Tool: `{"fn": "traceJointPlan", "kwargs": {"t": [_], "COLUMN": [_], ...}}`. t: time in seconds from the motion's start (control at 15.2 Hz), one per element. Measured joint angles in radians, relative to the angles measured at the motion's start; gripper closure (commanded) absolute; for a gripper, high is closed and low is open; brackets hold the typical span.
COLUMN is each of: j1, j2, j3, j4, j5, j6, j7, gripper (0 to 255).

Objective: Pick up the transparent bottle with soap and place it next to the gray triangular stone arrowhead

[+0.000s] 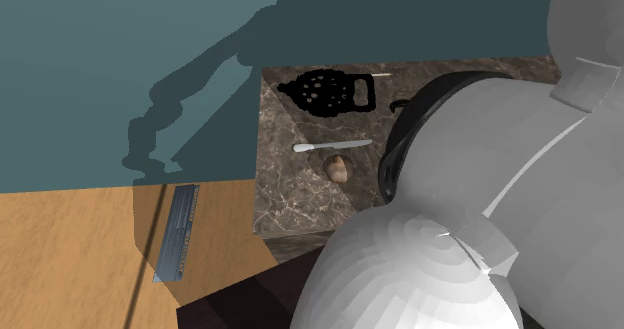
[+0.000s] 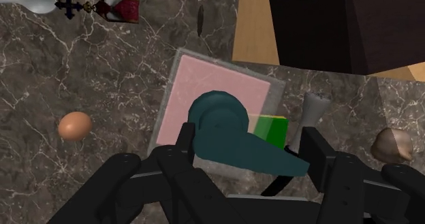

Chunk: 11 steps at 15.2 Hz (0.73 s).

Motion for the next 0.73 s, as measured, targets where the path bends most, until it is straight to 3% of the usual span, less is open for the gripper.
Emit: {"fn": "traceJointPlan", "kwargs": {"t": [0.33, 0.73], "j1": [-0.103, -0.052], "j2": [0.088, 0.07], "j3": [0.025, 0.011], "j4": [0.016, -0.13], "j5": [0.047, 0.031], "j6": [0.065, 0.177], "j7": [-0.061, -0.083], "gripper": [255, 255]}}
